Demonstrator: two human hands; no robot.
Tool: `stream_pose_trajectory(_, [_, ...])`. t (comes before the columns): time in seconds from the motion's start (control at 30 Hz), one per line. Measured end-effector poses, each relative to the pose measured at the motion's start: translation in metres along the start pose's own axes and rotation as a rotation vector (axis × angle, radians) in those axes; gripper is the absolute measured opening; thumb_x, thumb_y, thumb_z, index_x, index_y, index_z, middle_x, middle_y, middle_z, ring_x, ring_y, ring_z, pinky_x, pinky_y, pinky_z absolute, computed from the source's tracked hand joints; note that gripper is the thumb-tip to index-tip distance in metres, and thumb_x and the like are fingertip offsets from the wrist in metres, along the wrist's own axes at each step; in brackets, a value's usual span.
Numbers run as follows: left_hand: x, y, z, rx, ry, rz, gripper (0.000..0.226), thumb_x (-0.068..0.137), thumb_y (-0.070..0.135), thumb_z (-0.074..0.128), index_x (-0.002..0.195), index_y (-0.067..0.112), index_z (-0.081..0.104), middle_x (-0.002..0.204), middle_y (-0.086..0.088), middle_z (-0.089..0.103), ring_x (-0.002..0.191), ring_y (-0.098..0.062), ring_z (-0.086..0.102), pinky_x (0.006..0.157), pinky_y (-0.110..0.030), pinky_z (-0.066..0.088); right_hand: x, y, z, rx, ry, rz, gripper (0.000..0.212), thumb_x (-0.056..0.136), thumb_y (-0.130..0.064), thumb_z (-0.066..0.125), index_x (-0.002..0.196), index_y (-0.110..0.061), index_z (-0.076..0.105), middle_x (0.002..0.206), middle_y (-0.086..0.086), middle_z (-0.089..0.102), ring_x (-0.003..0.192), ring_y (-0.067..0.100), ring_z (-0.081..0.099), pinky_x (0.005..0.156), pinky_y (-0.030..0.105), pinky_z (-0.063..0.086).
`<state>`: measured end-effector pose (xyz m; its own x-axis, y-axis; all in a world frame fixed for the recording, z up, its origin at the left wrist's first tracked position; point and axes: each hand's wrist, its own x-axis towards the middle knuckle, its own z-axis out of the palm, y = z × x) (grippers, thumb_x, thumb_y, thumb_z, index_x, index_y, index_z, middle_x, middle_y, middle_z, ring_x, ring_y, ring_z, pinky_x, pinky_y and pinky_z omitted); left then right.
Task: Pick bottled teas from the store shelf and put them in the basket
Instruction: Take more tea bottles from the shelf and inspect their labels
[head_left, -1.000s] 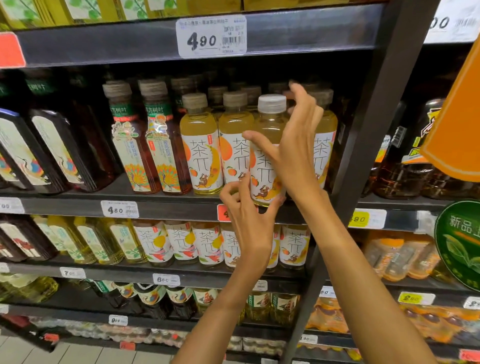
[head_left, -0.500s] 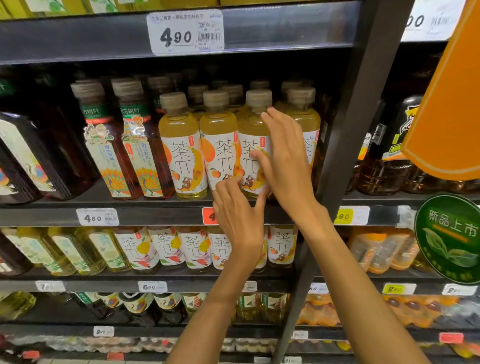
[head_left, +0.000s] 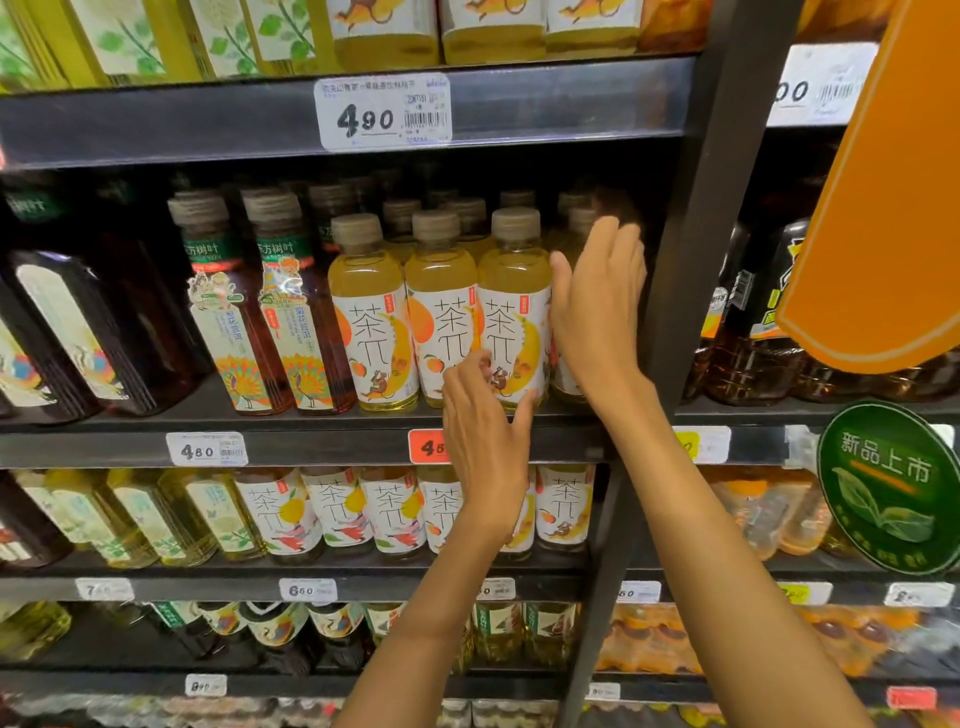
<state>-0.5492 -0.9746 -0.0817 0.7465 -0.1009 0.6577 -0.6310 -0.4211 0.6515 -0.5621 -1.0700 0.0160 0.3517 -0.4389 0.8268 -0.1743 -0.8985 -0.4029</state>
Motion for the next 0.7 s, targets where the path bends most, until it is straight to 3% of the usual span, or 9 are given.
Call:
stream_pose_trajectory(0.17, [0.003, 0.003, 0.003, -0.007, -0.016, -0.013, 0.058, 0.079, 0.02, 0.077, 0.126, 0.009, 0.046, 0.111, -0.007, 0.052, 0.094, -0.02, 0.058, 0.074, -0.031, 0.053, -0.006, -0.015, -0.011, 0.035, 0.094, 0.01, 0.033, 0.085, -0.011, 0.065, 0.114, -0.003, 0.052, 0.126, 0.02, 0.046, 0.115, 0.03, 0.047, 0.094, 0.038, 0.042])
stream_pose_trajectory(0.3, [0.002, 0.002, -0.001, -0.124, -0.045, 0.016, 0.054, 0.08, 0.021, 0.075, 0.124, 0.012, 0.044, 0.107, -0.003, 0.05, 0.089, -0.014, 0.054, 0.071, -0.028, 0.051, -0.017, -0.026, -0.016, 0.004, 0.157, -0.108, 0.031, 0.077, -0.005, 0.066, 0.107, -0.001, 0.058, 0.118, 0.025, 0.051, 0.104, 0.034, 0.052, 0.084, 0.041, 0.046])
stream_pose_trajectory(0.4, [-0.005, 0.003, -0.007, -0.29, -0.134, 0.078, 0.054, 0.079, 0.025, 0.073, 0.122, 0.02, 0.042, 0.107, 0.005, 0.045, 0.091, -0.007, 0.051, 0.076, -0.017, 0.047, -0.02, -0.027, -0.021, 0.085, 0.169, -0.139, 0.025, 0.084, -0.01, 0.066, 0.105, 0.002, 0.058, 0.116, 0.026, 0.05, 0.1, 0.031, 0.055, 0.082, 0.041, 0.049])
stream_pose_trajectory(0.53, [-0.009, 0.004, -0.015, -0.371, -0.253, 0.112, 0.061, 0.078, 0.028, 0.073, 0.129, 0.018, 0.042, 0.119, 0.006, 0.045, 0.109, -0.006, 0.05, 0.089, -0.024, 0.047, -0.021, -0.025, -0.031, 0.297, 0.154, -0.153, 0.019, 0.089, -0.005, 0.061, 0.106, 0.004, 0.06, 0.116, 0.023, 0.051, 0.104, 0.026, 0.054, 0.084, 0.043, 0.049])
stream_pose_trajectory(0.67, [-0.013, 0.008, -0.025, -0.454, -0.355, 0.067, 0.075, 0.076, 0.035, 0.074, 0.138, 0.023, 0.036, 0.132, 0.007, 0.043, 0.122, -0.007, 0.046, 0.1, -0.027, 0.045, -0.025, -0.019, -0.049, 0.521, 0.127, -0.115, 0.017, 0.091, -0.007, 0.062, 0.106, 0.0, 0.063, 0.112, 0.014, 0.054, 0.106, 0.014, 0.052, 0.09, 0.018, 0.042])
stream_pose_trajectory(0.7, [-0.014, 0.01, -0.028, -0.473, -0.383, 0.04, 0.078, 0.074, 0.037, 0.075, 0.139, 0.025, 0.034, 0.133, 0.008, 0.044, 0.122, -0.006, 0.047, 0.099, -0.027, 0.047, -0.027, -0.019, -0.054, 0.589, 0.109, -0.068, 0.017, 0.09, -0.008, 0.062, 0.106, -0.001, 0.063, 0.111, 0.011, 0.055, 0.106, 0.013, 0.053, 0.09, 0.017, 0.042])
